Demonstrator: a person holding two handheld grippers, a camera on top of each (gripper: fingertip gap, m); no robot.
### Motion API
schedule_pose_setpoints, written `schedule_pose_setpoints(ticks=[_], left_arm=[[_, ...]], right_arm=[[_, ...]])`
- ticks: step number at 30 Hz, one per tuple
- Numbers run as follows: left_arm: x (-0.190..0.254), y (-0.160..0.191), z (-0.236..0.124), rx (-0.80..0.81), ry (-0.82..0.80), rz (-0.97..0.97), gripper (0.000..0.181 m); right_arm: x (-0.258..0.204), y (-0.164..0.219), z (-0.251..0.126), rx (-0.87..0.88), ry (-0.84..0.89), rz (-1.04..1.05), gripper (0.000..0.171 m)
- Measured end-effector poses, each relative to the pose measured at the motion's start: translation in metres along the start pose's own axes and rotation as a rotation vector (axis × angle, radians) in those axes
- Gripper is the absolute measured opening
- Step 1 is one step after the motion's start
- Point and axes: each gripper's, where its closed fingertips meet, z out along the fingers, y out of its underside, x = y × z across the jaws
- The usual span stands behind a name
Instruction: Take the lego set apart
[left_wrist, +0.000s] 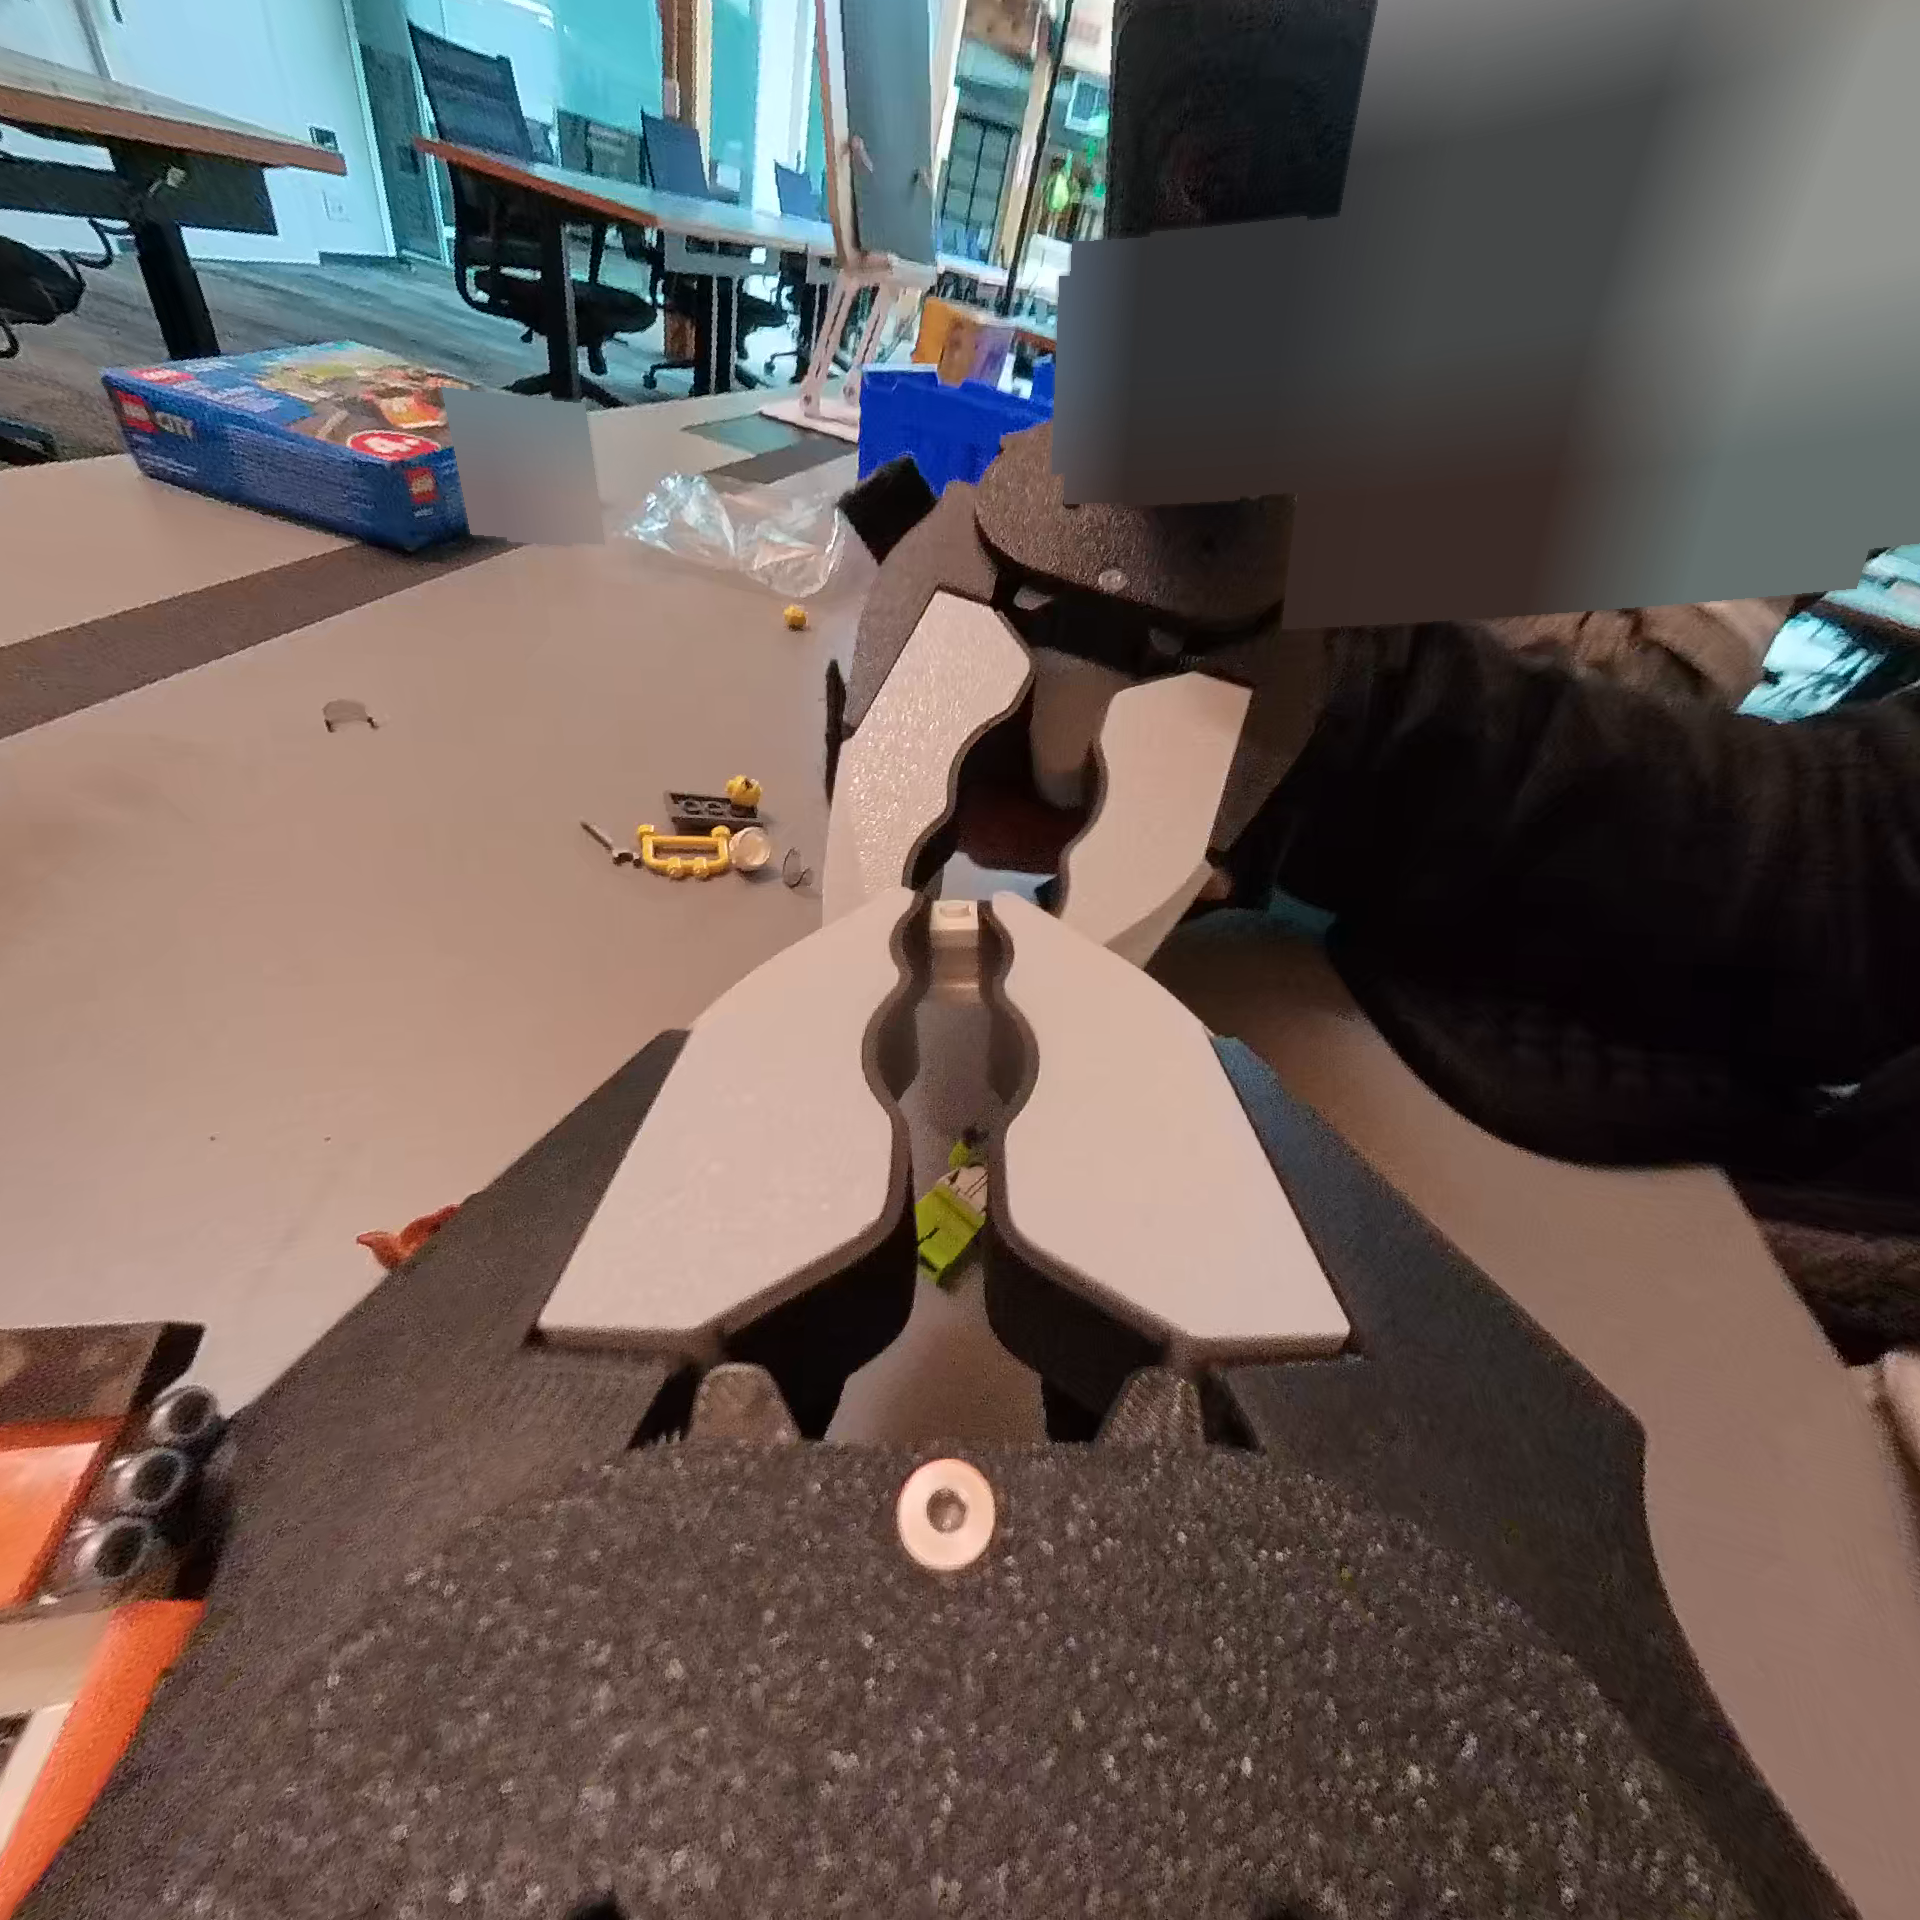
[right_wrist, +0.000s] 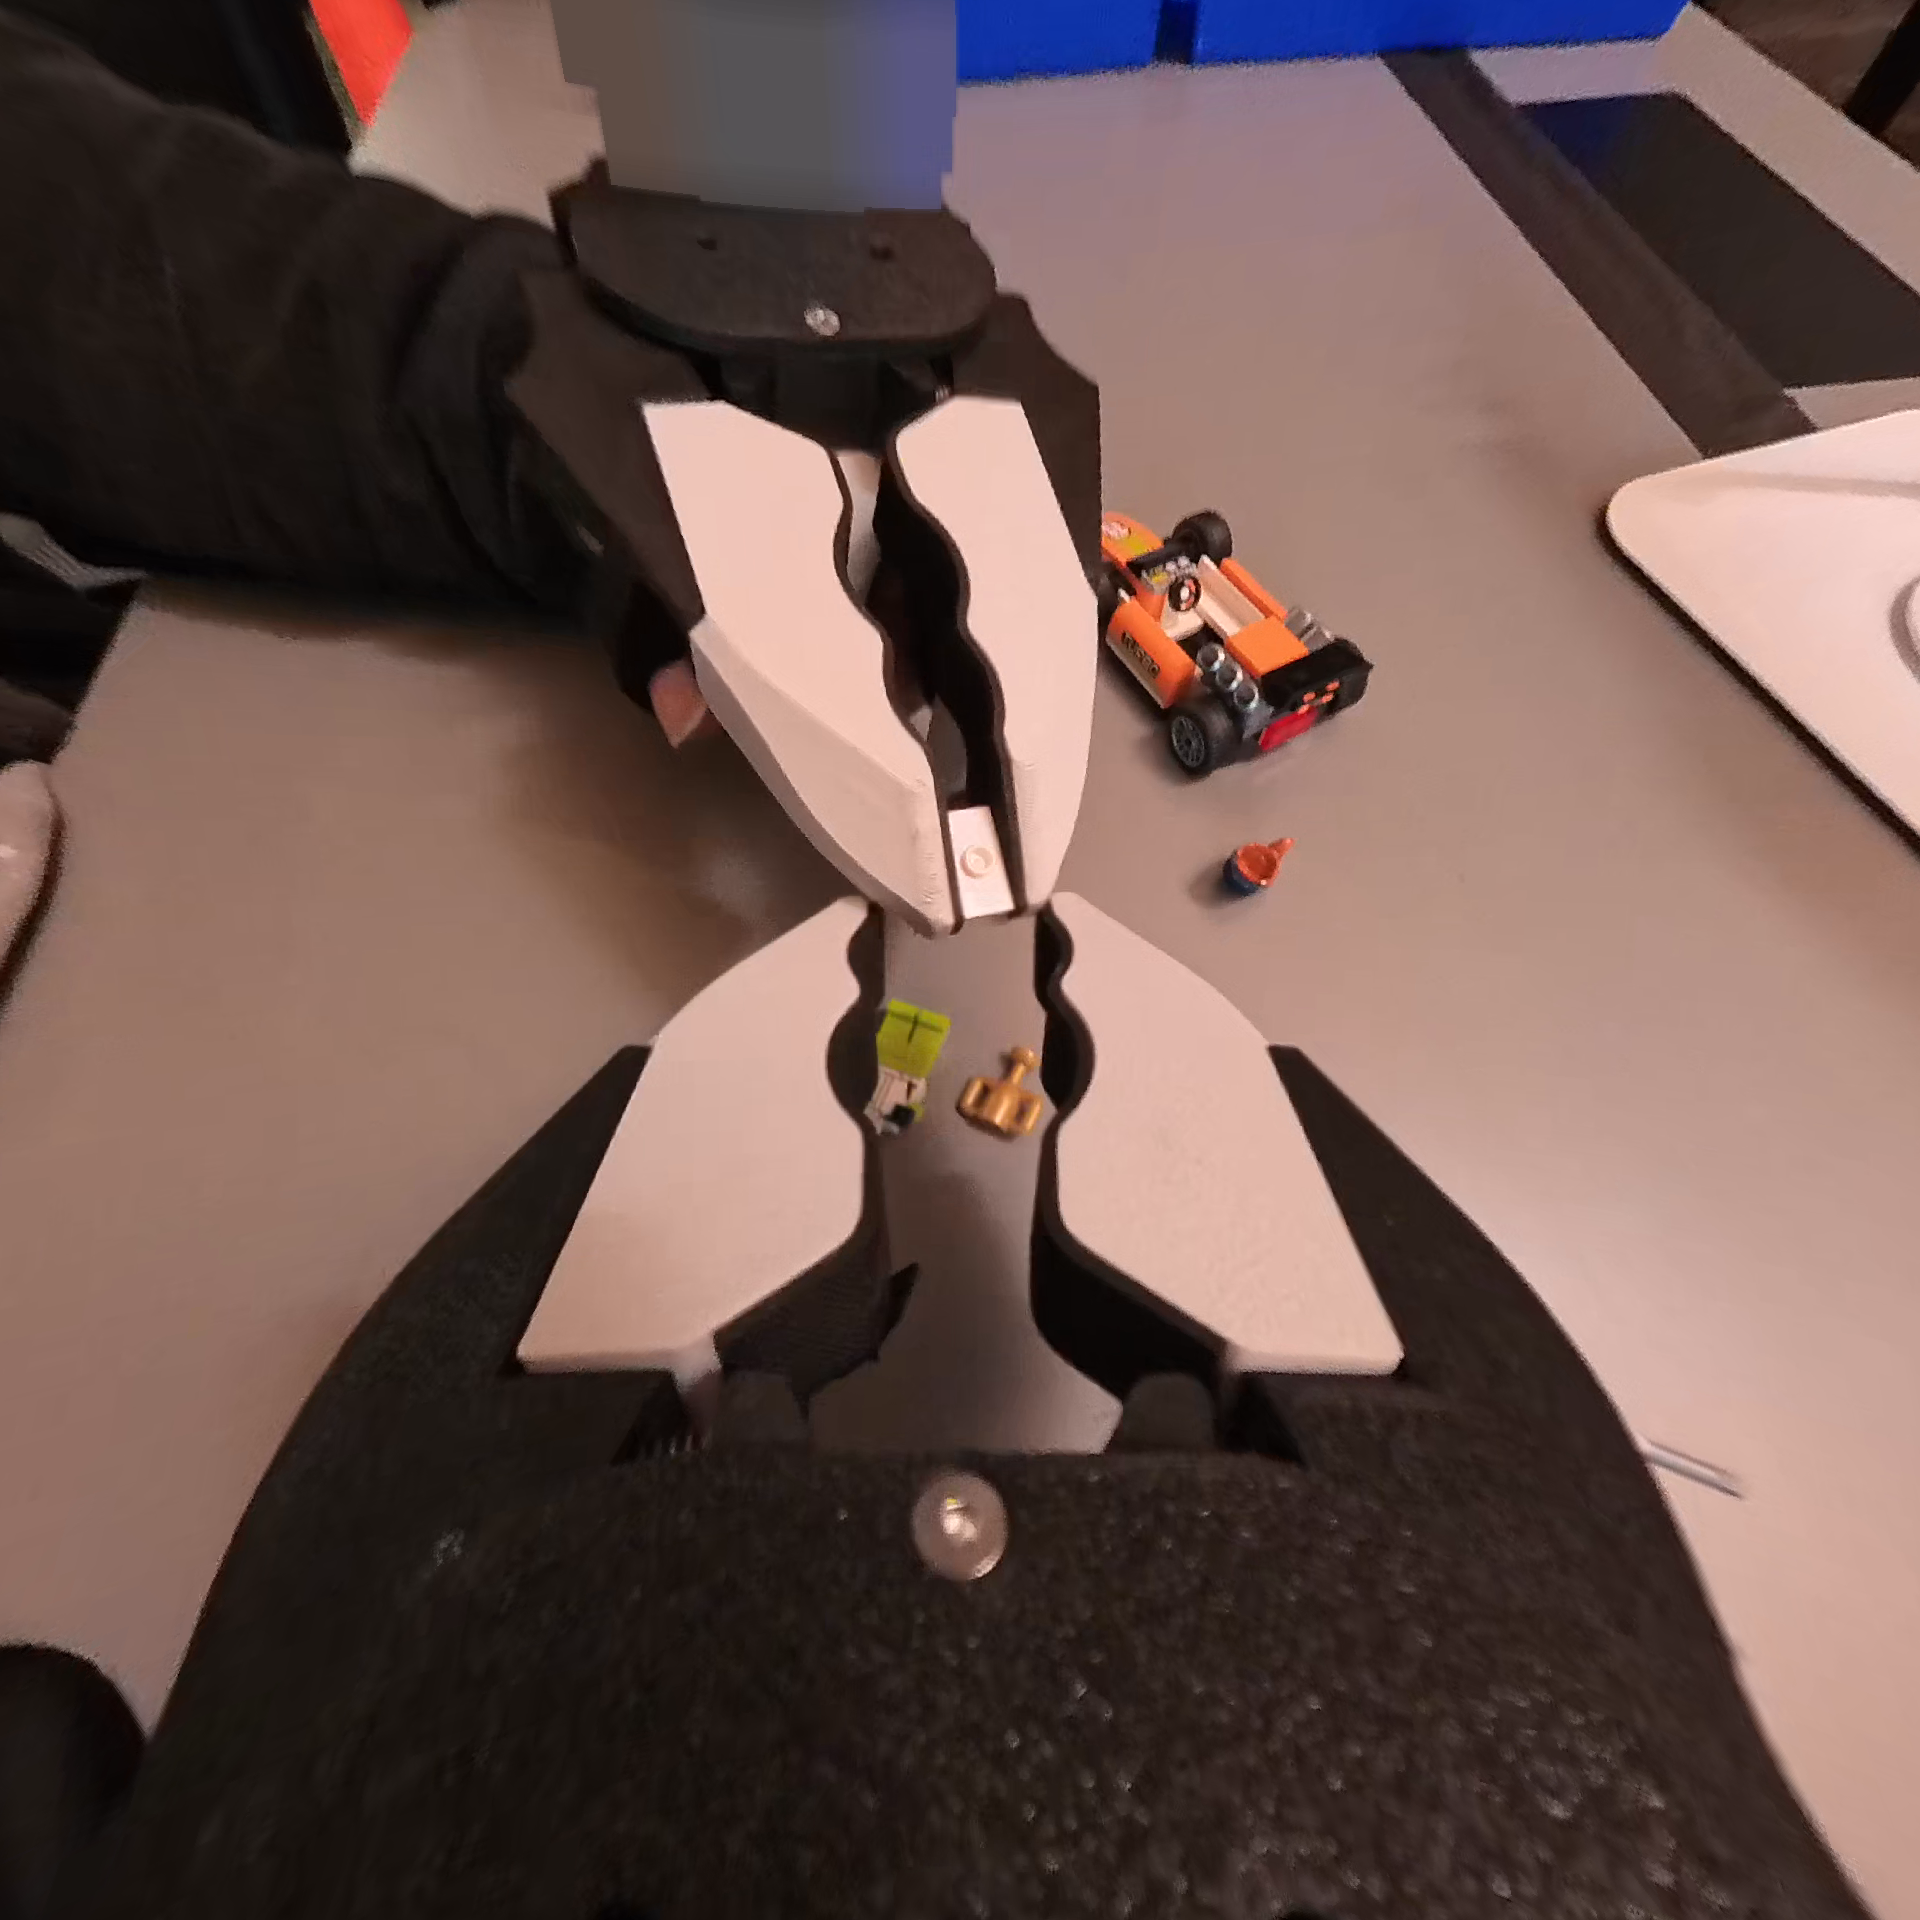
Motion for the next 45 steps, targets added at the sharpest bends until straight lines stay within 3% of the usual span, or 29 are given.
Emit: schedule_pose_setpoints(ticks=[10,16,22,28,31,38,45], left_arm=[[0.0,-0.008,-0.003,0.063,0.02,-0.037,0.013],[-0.015,-0.01,-0.008,0.056,-0.069,-0.007,0.018],[-0.022,0.018,-0.007,-0.156,-0.156,0.2,0.017],[-0.004,0.057,-0.007,-0.391,-0.031,0.284,0.019],[-0.001,0.068,-0.011,-0.455,-0.001,0.295,0.02],[-0.001,0.081,-0.007,-0.535,-0.022,0.391,0.021],[-0.002,0.084,-0.008,-0.57,-0.049,0.505,0.003]], right_arm=[[0.002,-0.005,-0.007,0.087,-0.071,0.116,0.017],[0.042,0.031,-0.024,-0.093,0.157,0.115,0.017],[0.084,0.081,-0.056,-0.313,0.403,0.154,0.017],[0.089,0.089,-0.062,-0.366,0.445,0.153,0.027],[0.078,0.07,-0.056,-0.313,0.4,0.102,0.034],[0.013,0.049,-0.005,-0.29,0.066,0.035,0.034],[0.011,0.059,0.008,-0.356,0.057,0.048,0.032]])
